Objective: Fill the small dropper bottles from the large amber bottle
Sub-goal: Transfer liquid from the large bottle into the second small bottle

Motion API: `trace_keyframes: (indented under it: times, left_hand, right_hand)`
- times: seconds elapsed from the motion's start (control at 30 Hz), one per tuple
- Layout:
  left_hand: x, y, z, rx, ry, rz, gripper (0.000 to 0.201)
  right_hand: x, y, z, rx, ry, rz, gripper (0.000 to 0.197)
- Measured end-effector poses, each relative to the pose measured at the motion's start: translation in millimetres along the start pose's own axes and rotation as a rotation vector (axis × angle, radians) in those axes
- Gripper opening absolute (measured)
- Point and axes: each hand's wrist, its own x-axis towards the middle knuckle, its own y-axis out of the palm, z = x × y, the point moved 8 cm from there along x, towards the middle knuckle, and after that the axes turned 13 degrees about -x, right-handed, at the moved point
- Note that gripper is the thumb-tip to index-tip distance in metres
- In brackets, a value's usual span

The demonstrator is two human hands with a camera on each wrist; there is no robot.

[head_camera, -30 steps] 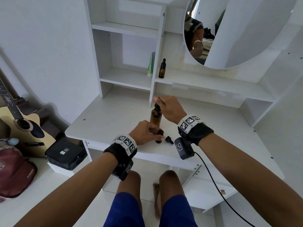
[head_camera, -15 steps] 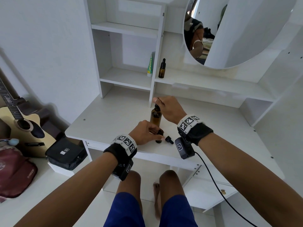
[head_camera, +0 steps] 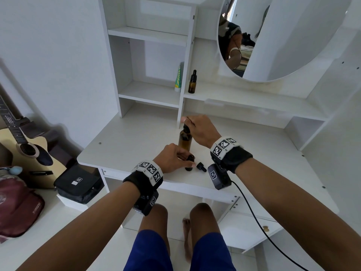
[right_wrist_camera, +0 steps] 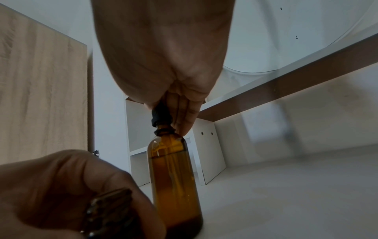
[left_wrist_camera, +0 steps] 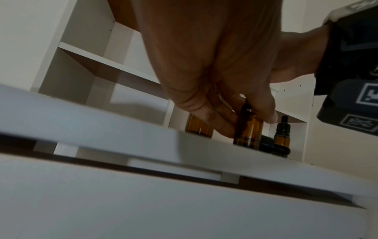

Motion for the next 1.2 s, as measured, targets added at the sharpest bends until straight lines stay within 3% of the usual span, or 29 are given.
trace_keyframes:
  times: [0.6,1.0,1.2]
  left_hand:
    - [0,0,-1,-0.004,-0.002,0.003,0.027]
    - [0,0,1,-0.014,-0.018,0.001,0.028]
    - [-1,0,1,-0.007,-0.019,-0.005,0.025]
  right_hand:
    - [1,-9,2,0.013,-0.007,-0.016,0.044]
    - [3,-92,6,0.202,-0.003,-0.302,0.041]
    - [-21,-83,10,0.174,-0.034,-0.214,0.042]
